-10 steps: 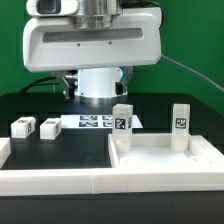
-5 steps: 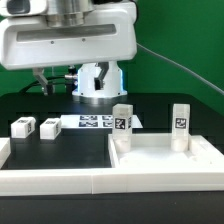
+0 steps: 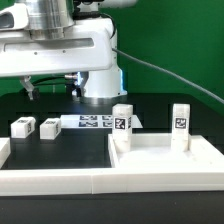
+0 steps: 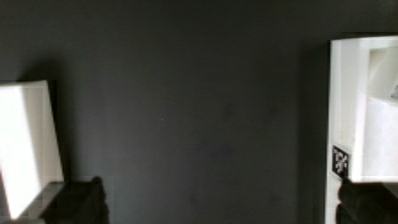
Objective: Assemble square table
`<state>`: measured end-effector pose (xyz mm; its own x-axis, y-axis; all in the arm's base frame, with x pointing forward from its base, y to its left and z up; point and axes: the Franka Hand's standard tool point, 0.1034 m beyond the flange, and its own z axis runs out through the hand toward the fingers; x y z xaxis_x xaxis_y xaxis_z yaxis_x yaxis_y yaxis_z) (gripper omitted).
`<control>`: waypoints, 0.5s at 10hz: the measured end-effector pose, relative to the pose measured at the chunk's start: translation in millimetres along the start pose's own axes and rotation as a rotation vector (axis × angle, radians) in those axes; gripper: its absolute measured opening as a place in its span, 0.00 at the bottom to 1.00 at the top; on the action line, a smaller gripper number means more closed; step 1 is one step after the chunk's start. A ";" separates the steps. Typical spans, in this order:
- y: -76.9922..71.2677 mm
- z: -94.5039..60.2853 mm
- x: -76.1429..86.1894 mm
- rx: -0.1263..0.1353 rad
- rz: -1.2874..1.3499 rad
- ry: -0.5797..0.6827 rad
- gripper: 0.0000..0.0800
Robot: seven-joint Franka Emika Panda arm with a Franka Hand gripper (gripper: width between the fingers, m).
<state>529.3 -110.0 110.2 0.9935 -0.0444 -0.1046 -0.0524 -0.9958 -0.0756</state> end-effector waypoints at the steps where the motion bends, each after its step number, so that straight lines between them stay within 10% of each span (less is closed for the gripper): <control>1: 0.3 0.3 -0.2 0.000 0.001 -0.001 0.81; 5: 19.4 17.2 -25.9 0.005 0.139 -0.018 0.81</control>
Offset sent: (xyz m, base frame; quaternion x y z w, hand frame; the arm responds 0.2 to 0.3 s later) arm -0.0450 -0.0321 -0.0144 0.0150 -0.0068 0.1639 0.9863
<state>500.8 -126.7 94.4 0.9746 -0.1806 -0.1326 -0.1902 -0.9796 -0.0642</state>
